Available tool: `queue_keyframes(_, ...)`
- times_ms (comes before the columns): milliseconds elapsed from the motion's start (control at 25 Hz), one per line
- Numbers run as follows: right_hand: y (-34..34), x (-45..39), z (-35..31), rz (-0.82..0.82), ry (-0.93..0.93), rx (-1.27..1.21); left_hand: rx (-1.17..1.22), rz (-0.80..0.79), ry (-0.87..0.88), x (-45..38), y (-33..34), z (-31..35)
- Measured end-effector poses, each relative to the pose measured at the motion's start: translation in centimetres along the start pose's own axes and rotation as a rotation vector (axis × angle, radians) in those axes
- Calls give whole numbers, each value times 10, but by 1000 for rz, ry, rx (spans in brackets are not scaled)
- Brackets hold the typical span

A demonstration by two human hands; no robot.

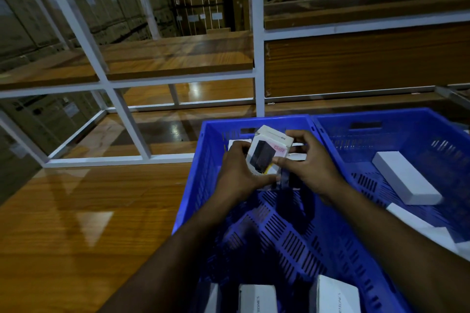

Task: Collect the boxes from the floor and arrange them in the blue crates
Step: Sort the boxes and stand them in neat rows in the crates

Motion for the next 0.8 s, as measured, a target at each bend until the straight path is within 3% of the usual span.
queue_keyframes(120, -2, -2, 5, 41, 78, -134, 58, 119, -99, -4, -3, -13)
queue_keyframes(240, -1, -4, 8, 49, 131, -210, 380, 185, -340, -4, -6, -28)
queue_keyframes(320, 7, -1, 6, -42, 127, -183, 621, 82, -458, -2, 4, -25)
queue_keyframes(400, 12, 4, 3, -115, 116, -164, 736, -3, -462, -2, 11, -16)
queue_keyframes(560, -1, 2, 3, 29, 24, 228, 942, -151, -468, 3, 18, 1)
queue_keyframes(680, 4, 0, 5, -3, -14, 389, 875, -189, -451, 5, 16, 1)
queue_keyframes(800, 12, 3, 10, -141, 45, 389, 801, -104, -507, 3, 11, -13)
Point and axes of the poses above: each hand's wrist, its own x-axis away from the middle knuckle, its own y-axis out of the palm, z = x × y, the point moved 7 cm from there along -x, towards the middle knuckle, and after that the axes turned 2 degrees about z, right-handed, at the moved point
